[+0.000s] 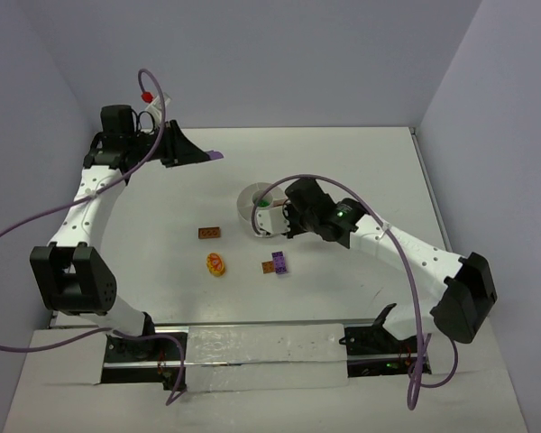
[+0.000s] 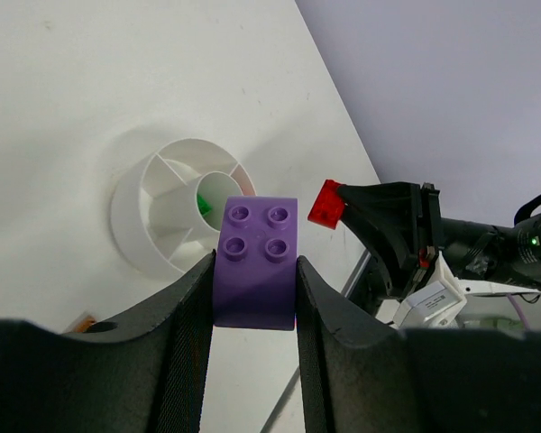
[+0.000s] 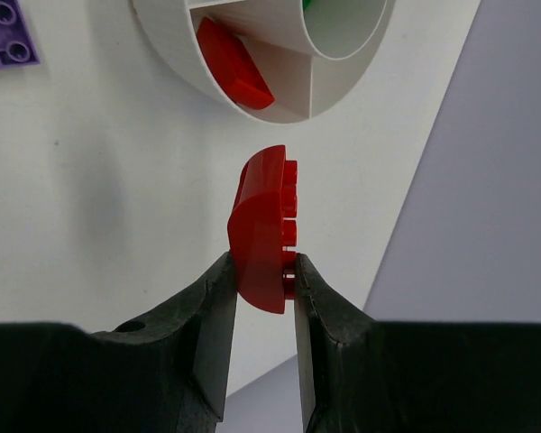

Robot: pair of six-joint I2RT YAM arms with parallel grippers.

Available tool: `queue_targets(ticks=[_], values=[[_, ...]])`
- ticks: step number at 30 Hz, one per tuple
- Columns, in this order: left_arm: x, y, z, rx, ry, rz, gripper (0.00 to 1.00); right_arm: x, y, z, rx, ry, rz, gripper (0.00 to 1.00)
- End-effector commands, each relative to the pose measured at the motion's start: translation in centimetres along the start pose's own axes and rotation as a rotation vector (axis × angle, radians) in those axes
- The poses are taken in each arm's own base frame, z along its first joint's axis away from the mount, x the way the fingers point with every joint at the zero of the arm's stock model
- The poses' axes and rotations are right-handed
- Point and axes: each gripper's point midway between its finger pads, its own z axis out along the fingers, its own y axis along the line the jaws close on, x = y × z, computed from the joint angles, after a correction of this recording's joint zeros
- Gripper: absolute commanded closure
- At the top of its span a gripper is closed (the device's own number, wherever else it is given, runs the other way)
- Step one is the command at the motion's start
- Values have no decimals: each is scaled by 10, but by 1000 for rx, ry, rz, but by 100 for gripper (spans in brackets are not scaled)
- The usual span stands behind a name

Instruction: Sort the legos into containers by color

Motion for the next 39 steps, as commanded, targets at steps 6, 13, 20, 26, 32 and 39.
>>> queue_targets(ticks=[6, 13, 20, 26, 32, 39], values=[[-28, -31, -27, 39, -84, 130, 100, -17, -49, 9, 52, 5, -163, 100], [-27, -33, -32, 45, -94, 127, 100, -17, -51, 30, 20, 70, -205, 100], [-28, -33, -34, 59, -102, 117, 100, -17, -45, 42, 20, 101, -244, 100], [-28, -31, -35, 61, -103, 107, 100, -16, -42, 49, 20, 120, -274, 100], [-34, -26, -40, 58, -115, 95, 100, -19, -29, 53, -3, 126, -331, 100], [-33, -23, -41, 60, -116, 84, 100, -21, -23, 53, -25, 122, -348, 100]])
